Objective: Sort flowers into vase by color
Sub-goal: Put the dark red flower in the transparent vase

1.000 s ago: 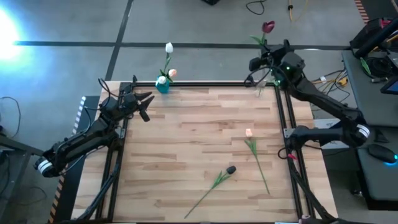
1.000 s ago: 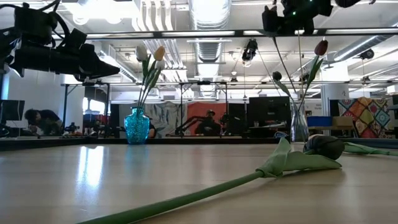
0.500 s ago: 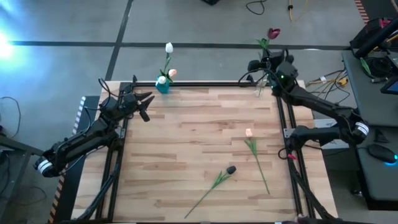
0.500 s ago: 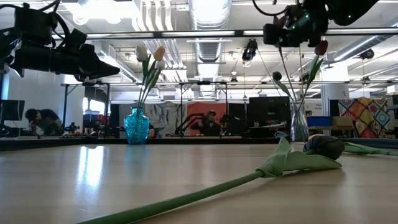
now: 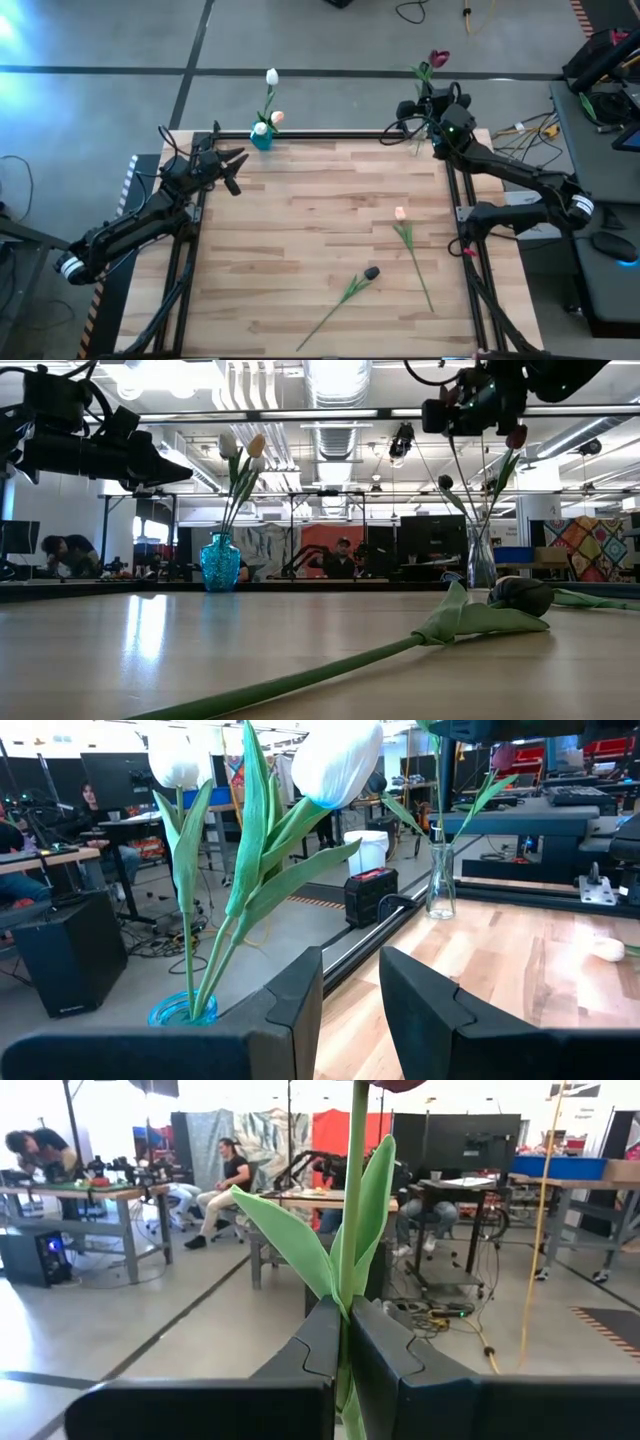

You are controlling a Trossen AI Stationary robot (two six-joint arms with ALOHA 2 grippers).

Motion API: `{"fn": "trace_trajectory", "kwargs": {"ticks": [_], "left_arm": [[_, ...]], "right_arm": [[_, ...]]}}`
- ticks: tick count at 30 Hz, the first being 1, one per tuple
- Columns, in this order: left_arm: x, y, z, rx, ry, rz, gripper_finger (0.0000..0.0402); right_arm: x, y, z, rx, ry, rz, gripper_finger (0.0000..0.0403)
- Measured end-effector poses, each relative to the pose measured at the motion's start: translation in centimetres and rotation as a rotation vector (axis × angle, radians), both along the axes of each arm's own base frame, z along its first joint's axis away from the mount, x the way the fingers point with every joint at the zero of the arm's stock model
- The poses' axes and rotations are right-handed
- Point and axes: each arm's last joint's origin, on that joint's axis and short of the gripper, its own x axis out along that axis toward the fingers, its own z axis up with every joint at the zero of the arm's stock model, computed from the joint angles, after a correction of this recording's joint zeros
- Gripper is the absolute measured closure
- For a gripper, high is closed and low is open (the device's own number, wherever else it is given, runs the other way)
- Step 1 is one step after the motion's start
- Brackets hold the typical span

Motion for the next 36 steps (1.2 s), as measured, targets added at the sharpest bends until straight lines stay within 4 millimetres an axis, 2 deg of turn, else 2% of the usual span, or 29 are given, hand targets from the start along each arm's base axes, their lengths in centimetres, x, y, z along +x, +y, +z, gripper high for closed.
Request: {"fn": "trace_trajectory", "kwargs": {"ticks": [17,30,36], "left_arm": [[0.0,0.0,0.0,-0.004,-0.003,-0.001,0.0314],[0.0,0.0,0.0,-0.008,-0.005,-0.001,0.0314],[0.0,0.0,0.0,-0.009,-0.005,-0.002,0.0314]], "right_arm": [[-0.2,0.1,-1.7,0.039,0.085,-0.039,0.0388],[-0.3,0.0,-2.3,0.082,0.136,-0.06,0.0298],[-0.6,0.0,-3.1,0.138,0.193,-0.114,0.0301]]}}
